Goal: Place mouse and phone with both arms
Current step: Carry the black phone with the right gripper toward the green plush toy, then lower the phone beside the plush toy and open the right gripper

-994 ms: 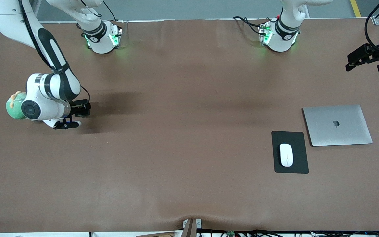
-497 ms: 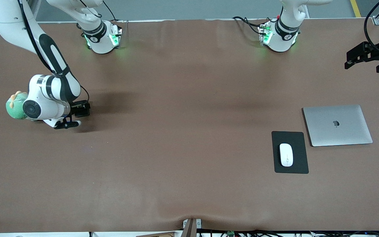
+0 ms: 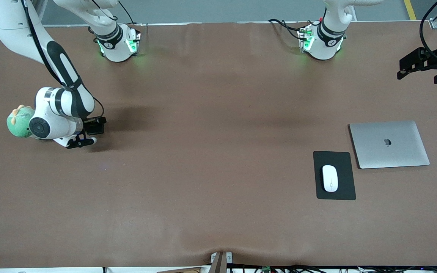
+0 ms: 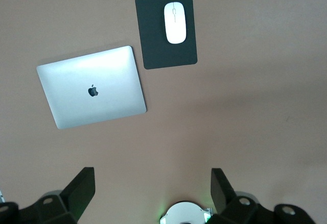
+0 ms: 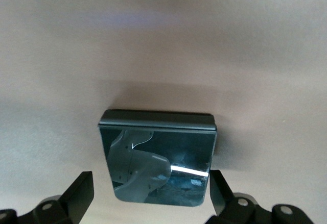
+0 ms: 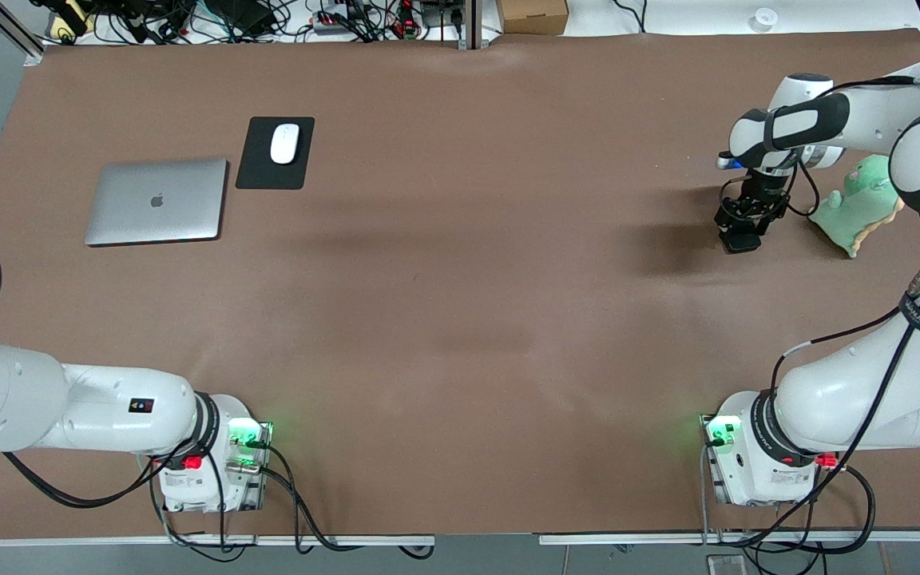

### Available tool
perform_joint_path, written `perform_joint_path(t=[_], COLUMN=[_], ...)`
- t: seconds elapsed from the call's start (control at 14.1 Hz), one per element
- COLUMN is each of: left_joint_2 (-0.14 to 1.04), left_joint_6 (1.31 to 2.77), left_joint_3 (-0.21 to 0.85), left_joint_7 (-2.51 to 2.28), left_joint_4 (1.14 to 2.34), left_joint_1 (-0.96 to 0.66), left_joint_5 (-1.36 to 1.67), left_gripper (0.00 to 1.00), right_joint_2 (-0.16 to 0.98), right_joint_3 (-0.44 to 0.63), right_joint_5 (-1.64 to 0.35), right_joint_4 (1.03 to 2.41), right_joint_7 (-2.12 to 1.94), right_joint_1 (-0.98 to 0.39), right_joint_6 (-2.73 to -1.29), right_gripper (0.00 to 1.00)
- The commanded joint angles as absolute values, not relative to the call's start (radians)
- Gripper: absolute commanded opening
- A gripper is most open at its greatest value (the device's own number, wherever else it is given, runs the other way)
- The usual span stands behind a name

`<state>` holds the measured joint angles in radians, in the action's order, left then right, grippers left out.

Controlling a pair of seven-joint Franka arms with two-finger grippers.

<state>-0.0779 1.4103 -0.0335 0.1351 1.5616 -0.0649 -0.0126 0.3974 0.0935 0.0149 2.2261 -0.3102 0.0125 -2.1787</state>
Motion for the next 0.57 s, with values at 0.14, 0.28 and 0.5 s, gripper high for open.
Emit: perform_joint_path(t=[0.14,0.28,0.5], left_joint_2=[-0.072,-0.068,-0.057], left_joint_6=[1.394,1.376,1.376], left_joint_3=[-0.021,-0.021,-0.020], left_joint_7=[0.158,0.158,0.155], left_joint_4=[1.552,1.552,1.554], left_joint_1=[-0.032,-0.031,-0.025], left_joint_5=[0.003,0.003,0.006], left_gripper=[1.00,1.00,1.00], right_joint_2=[0.324,0.334,0.341], right_joint_3=[0.101,0.100,0.098], right_joint_5=[-0.008,0.003,-0.003], right_joint_4=[1.960,1.776,1.640], right_joint_7=[-0.425,-0.425,-0.422], right_joint_1=[-0.015,-0.021,-0.020], right_joint_6=[-1.795,-1.595,-1.552], right_gripper=[1.00,1.00,1.00])
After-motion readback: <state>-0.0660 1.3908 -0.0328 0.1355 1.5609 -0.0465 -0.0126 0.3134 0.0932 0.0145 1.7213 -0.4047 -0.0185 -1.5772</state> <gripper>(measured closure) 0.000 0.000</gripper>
